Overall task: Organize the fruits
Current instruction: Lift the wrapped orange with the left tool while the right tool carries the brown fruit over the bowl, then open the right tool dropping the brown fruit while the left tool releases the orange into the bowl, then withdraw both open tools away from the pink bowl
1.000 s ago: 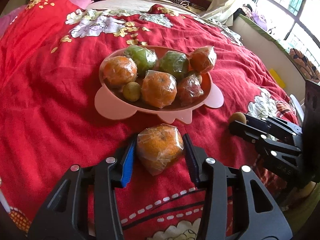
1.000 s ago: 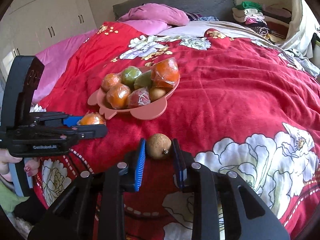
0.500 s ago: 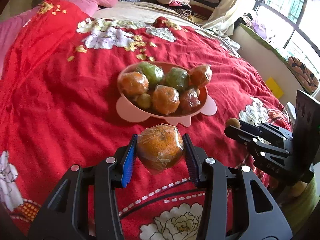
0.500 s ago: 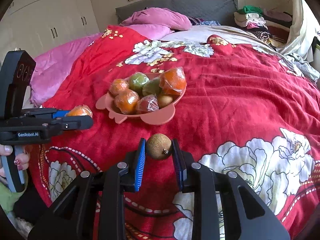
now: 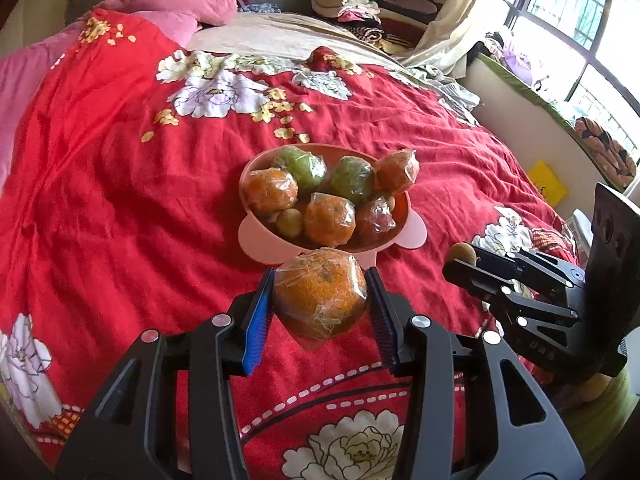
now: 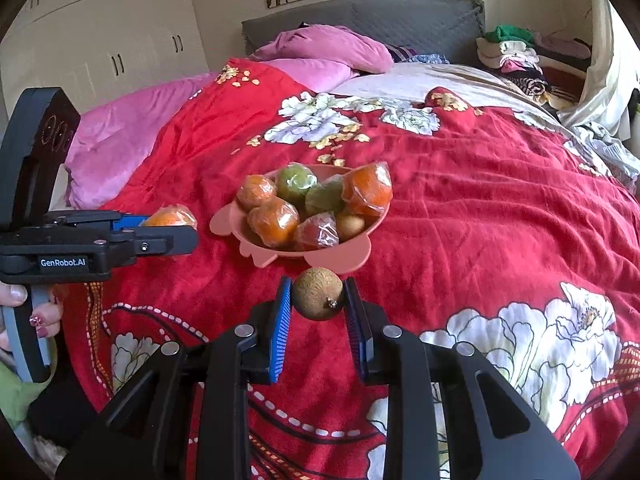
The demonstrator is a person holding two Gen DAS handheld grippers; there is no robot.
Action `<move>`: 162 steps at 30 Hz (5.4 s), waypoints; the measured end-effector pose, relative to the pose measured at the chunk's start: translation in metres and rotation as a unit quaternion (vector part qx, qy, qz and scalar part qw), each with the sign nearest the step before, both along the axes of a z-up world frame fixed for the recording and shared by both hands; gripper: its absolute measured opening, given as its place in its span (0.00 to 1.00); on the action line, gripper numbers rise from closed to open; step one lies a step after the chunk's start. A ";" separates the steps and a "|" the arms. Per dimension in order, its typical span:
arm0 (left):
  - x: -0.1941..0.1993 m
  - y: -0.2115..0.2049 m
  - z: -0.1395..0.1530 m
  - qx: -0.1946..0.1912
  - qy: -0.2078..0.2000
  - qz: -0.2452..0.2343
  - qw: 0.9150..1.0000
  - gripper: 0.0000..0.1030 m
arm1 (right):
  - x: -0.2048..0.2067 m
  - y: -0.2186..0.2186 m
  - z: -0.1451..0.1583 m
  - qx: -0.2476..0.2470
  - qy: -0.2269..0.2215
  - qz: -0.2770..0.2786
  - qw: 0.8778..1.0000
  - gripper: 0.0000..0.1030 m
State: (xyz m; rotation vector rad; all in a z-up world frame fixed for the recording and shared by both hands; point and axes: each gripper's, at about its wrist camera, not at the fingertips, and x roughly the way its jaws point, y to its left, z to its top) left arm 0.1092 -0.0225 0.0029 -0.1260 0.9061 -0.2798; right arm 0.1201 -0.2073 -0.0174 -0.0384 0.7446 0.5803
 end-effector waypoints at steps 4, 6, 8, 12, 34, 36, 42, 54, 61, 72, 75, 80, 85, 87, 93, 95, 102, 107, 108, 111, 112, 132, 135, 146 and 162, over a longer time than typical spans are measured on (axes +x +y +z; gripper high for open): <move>0.003 -0.003 0.000 0.002 0.000 -0.004 1.000 0.35 | 0.002 0.002 0.002 -0.001 -0.003 0.001 1.000 0.24; 0.005 -0.005 -0.001 0.003 0.001 -0.005 1.000 0.35 | 0.002 0.003 0.003 -0.001 -0.004 0.002 1.000 0.24; 0.008 -0.006 -0.001 0.002 0.002 -0.007 1.000 0.35 | 0.004 0.004 0.003 -0.002 -0.005 0.004 1.000 0.24; 0.012 -0.008 0.000 0.002 0.000 -0.009 1.000 0.35 | 0.006 0.007 0.004 -0.003 -0.006 0.006 1.000 0.24; 0.068 -0.022 0.003 0.012 0.005 -0.024 1.000 0.35 | 0.022 0.019 0.002 -0.007 -0.007 0.016 1.000 0.24; 0.072 -0.024 0.002 0.013 0.007 -0.027 1.000 0.35 | 0.023 0.019 0.002 -0.005 -0.006 0.017 1.000 0.24; 0.087 -0.030 -0.001 0.018 0.014 -0.034 0.999 0.35 | 0.025 0.022 -0.001 -0.001 -0.005 0.019 1.000 0.24; 0.099 -0.032 -0.008 0.020 0.022 -0.031 0.999 0.35 | 0.030 0.027 -0.003 0.006 0.000 0.017 1.000 0.24; 0.102 -0.030 -0.011 0.019 0.025 -0.028 0.999 0.35 | 0.032 0.034 -0.005 0.006 0.003 0.022 1.000 0.24; 0.108 -0.025 -0.013 0.007 0.031 -0.026 0.999 0.35 | 0.036 0.045 -0.011 0.002 0.004 0.028 1.000 0.24; 0.108 -0.024 -0.014 0.005 0.031 -0.025 0.999 0.35 | 0.037 0.050 -0.012 -0.002 -0.002 0.030 1.000 0.24; 0.108 -0.024 -0.014 0.005 0.031 -0.025 0.999 0.35 | 0.040 0.056 -0.014 -0.009 -0.007 0.029 1.000 0.24; 0.108 -0.024 -0.014 0.006 0.031 -0.025 0.999 0.35 | 0.040 0.056 -0.014 -0.010 -0.011 0.030 0.999 0.25; 0.108 -0.024 -0.015 0.005 0.031 -0.025 0.999 0.35 | 0.040 0.055 -0.014 -0.008 -0.011 0.029 0.999 0.26; 0.108 -0.024 -0.015 0.005 0.031 -0.025 0.999 0.35 | 0.039 0.054 -0.013 -0.005 -0.011 0.029 1.000 0.31; 0.108 -0.024 -0.015 0.006 0.030 -0.024 0.999 0.35 | 0.038 0.052 -0.013 -0.004 -0.011 0.028 1.000 0.33; 0.107 -0.024 -0.015 0.005 0.031 -0.024 0.999 0.35 | 0.034 0.051 -0.012 -0.005 -0.011 0.028 1.000 0.42; 0.107 -0.024 -0.015 0.004 0.031 -0.024 0.999 0.36 | 0.032 0.048 -0.011 -0.003 -0.012 0.022 1.000 0.47; 0.107 -0.024 -0.015 0.005 0.030 -0.024 0.999 0.37 | 0.032 0.047 -0.011 -0.003 -0.012 0.021 1.000 0.47; 0.107 -0.024 -0.014 0.003 0.029 -0.023 0.999 0.38 | 0.032 0.046 -0.011 -0.003 -0.012 0.017 1.000 0.49; 0.107 -0.024 -0.013 0.003 0.027 -0.022 0.999 0.39 | 0.032 0.045 -0.011 -0.003 -0.012 0.015 1.000 0.49; 0.099 -0.022 0.003 -0.002 0.013 -0.013 1.000 0.60 | 0.027 0.036 -0.005 -0.003 -0.023 -0.018 1.000 0.72; 0.094 -0.020 0.008 -0.003 0.008 -0.011 1.000 0.64 | 0.024 0.035 -0.001 -0.005 -0.027 -0.023 0.999 0.74; 0.069 -0.009 0.032 -0.013 -0.017 -0.002 1.000 0.82 | 0.011 0.027 0.014 -0.008 -0.044 -0.047 0.998 0.90; 0.017 0.013 0.048 -0.013 -0.050 0.031 0.998 0.91 | -0.011 0.023 0.031 -0.016 -0.047 -0.075 0.996 0.96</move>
